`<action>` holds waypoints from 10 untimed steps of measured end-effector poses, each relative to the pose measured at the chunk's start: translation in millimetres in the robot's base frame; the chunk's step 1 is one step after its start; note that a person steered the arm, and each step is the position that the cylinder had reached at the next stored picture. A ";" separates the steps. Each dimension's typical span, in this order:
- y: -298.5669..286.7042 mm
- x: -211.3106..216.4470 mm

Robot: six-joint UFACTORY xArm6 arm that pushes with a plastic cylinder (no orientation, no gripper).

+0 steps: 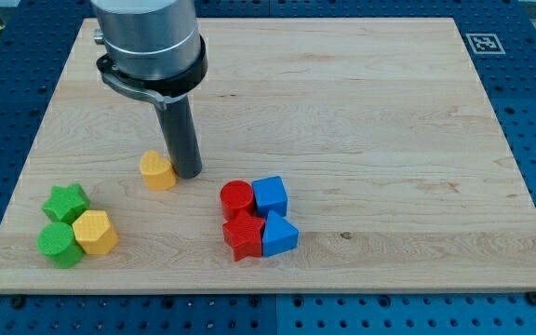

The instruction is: Place the yellow heart to the left side of the red circle

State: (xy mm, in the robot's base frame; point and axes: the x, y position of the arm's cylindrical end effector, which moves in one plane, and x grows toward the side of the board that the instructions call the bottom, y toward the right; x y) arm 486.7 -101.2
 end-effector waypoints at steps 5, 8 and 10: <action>-49.5 -4.9; -7.6 15.1; -27.8 62.0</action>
